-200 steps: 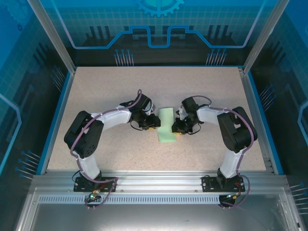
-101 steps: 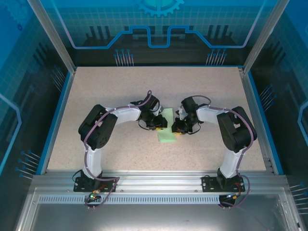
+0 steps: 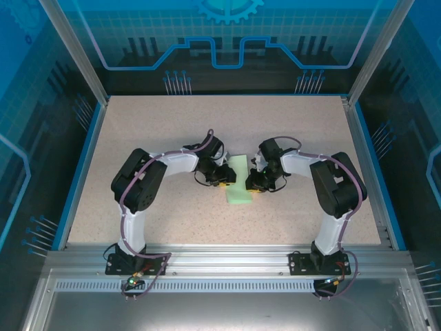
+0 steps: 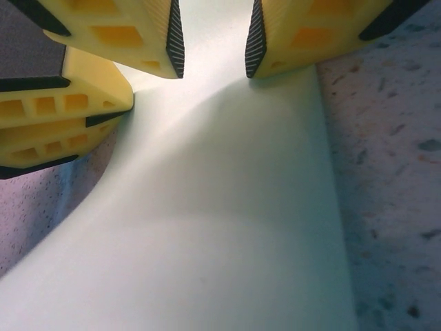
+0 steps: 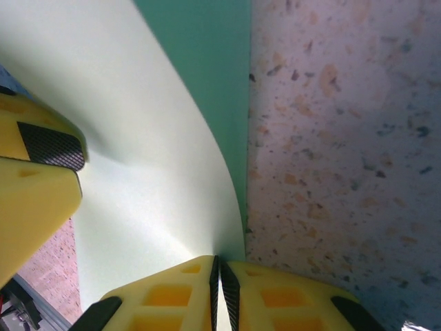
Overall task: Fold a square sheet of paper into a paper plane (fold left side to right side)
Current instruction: First fold the square sheet of paper in half at the center of the table.
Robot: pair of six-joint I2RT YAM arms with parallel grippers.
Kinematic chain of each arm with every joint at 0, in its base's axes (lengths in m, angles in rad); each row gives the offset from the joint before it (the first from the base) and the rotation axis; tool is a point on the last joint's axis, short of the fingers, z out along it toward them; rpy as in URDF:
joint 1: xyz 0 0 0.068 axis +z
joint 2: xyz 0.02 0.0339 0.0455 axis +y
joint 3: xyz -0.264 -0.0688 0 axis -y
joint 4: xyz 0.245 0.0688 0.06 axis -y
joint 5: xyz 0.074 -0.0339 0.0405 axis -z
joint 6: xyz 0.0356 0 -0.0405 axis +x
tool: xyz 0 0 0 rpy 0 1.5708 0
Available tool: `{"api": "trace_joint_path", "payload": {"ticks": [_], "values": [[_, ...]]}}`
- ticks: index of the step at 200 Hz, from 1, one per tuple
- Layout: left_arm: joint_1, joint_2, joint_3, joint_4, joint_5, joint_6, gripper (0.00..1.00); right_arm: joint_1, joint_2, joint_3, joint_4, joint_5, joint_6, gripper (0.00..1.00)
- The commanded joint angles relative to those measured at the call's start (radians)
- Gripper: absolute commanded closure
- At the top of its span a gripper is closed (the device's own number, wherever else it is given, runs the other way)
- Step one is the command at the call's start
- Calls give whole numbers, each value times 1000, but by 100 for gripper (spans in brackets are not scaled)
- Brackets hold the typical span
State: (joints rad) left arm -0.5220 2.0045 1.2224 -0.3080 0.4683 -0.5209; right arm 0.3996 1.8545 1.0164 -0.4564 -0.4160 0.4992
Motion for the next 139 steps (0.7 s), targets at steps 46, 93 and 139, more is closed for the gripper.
{"api": "trace_joint_path", "payload": {"ticks": [46, 93, 139], "values": [[51, -128, -20, -75, -20, 36, 63, 31, 84, -36, -43, 118, -15, 84], [24, -159, -28, -5, 58, 10, 63, 32, 83, -36, -38, 113, -12, 84], [-2, -41, 51, -13, 39, 13, 63, 33, 82, -38, -41, 113, -13, 84]]}}
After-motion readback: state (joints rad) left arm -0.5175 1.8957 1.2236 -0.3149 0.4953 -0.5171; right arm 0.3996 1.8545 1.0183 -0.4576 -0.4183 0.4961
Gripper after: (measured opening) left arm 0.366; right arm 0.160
